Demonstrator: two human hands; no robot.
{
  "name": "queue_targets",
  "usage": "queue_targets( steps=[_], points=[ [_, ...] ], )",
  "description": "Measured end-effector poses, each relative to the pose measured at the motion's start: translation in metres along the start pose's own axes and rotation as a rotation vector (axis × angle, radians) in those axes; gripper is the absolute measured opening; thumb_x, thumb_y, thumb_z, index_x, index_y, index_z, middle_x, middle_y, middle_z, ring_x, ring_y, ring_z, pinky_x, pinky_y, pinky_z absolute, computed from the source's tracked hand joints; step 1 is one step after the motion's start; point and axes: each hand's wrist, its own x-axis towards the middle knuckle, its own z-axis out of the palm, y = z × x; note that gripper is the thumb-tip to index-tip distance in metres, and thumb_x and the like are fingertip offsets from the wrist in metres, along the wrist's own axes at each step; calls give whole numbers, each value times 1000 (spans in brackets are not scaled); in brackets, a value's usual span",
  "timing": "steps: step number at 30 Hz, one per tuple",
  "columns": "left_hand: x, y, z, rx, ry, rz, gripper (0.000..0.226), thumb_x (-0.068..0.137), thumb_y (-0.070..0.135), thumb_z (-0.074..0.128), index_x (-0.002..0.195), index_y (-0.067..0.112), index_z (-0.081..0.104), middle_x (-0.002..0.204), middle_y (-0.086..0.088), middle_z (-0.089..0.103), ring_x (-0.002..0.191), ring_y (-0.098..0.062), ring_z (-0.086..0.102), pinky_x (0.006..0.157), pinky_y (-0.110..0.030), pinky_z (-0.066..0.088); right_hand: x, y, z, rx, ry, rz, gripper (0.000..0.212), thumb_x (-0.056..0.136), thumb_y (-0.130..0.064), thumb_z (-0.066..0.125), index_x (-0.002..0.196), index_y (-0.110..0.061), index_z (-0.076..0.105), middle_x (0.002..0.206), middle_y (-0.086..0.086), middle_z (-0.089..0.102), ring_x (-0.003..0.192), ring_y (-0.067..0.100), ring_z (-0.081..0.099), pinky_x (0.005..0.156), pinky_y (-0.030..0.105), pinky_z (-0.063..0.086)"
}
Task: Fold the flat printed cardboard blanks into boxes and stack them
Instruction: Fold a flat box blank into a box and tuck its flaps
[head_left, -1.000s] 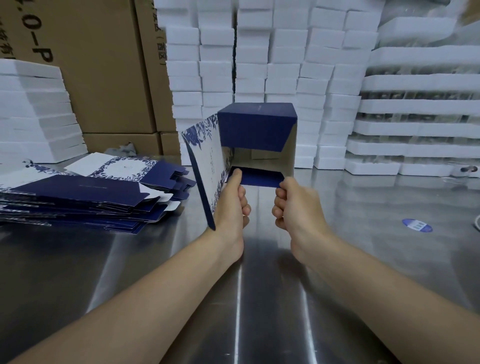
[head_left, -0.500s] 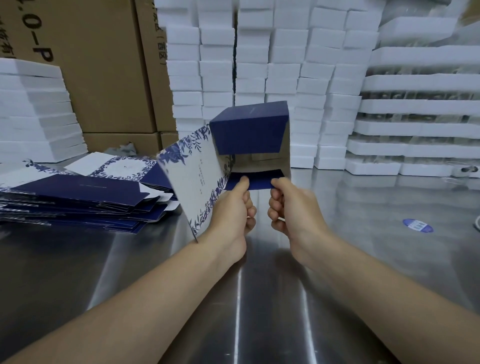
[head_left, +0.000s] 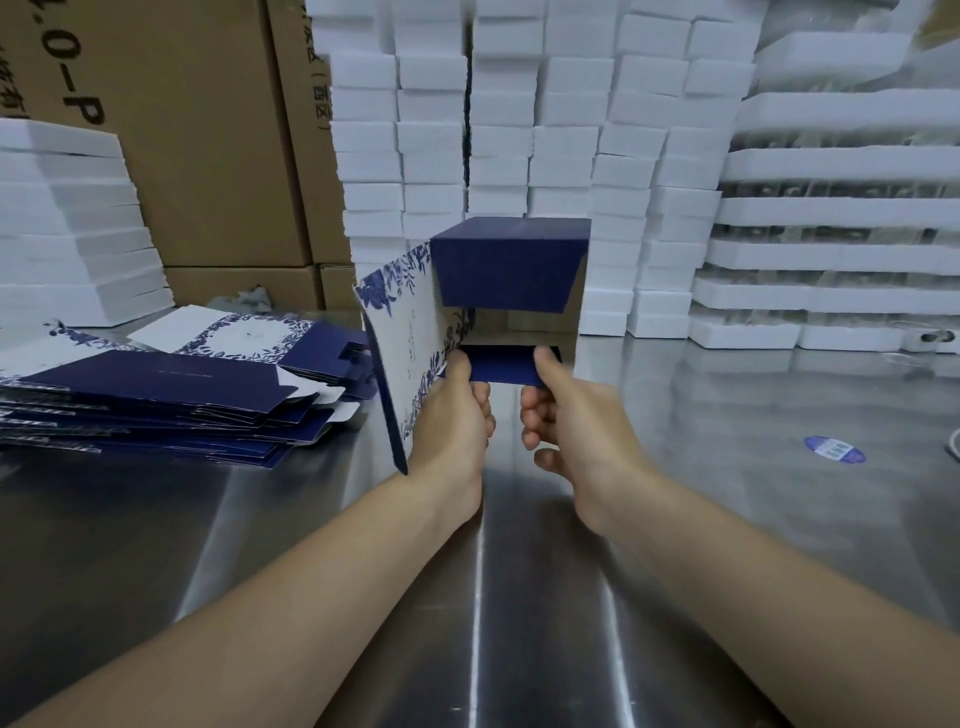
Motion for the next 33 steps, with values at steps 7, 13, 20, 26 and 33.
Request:
queue_targets(
  steps=[7, 13, 20, 26, 33],
  points=[
    [0, 3, 0, 19, 41, 23, 49, 108, 44, 41, 64, 22, 35, 49, 10, 35, 42, -10, 32, 51, -29, 28, 0, 0, 0, -44, 20, 23, 47, 106, -44, 55, 72, -13, 66, 58, -1, 64, 45, 9, 58, 56, 28, 39],
    [1, 9, -3, -48, 77, 9, 48, 109, 56, 43, 73, 23, 44, 63, 6, 37, 56, -11, 32, 47, -21, 31, 4, 2, -2, -17, 34, 27, 46, 103, -47, 62, 69, -16, 63, 57, -3, 60, 45, 9, 52, 56, 27, 41],
    [7, 7, -3, -5, 112, -4, 40, 110, 47, 43, 81, 20, 49, 72, 7, 41, 61, -11, 37, 57, -26, 32, 9, 3, -6, -26, 28, 13, 41, 99, -48, 68, 73, -17, 65, 60, -4, 62, 44, 7, 54, 54, 26, 41],
    [15, 2, -10, 93, 101, 85, 30, 106, 46, 51, 92, 19, 50, 81, 5, 51, 65, -11, 44, 59, -29, 34, 15, 8, -11, -26, 144, -85, 42, 98, -49, 71, 128, -36, 45, 112, -7, 70, 65, 5, 76, 56, 27, 51],
    [9, 10, -6, 368, -213, 162, 33, 101, 46, 65, 81, 18, 66, 68, 4, 60, 71, -14, 60, 62, -23, 43, 24, 2, -23, 59, 250, -164, 15, 104, -51, 59, 115, -42, 53, 120, -5, 68, 73, 9, 78, 52, 25, 50]
  ],
)
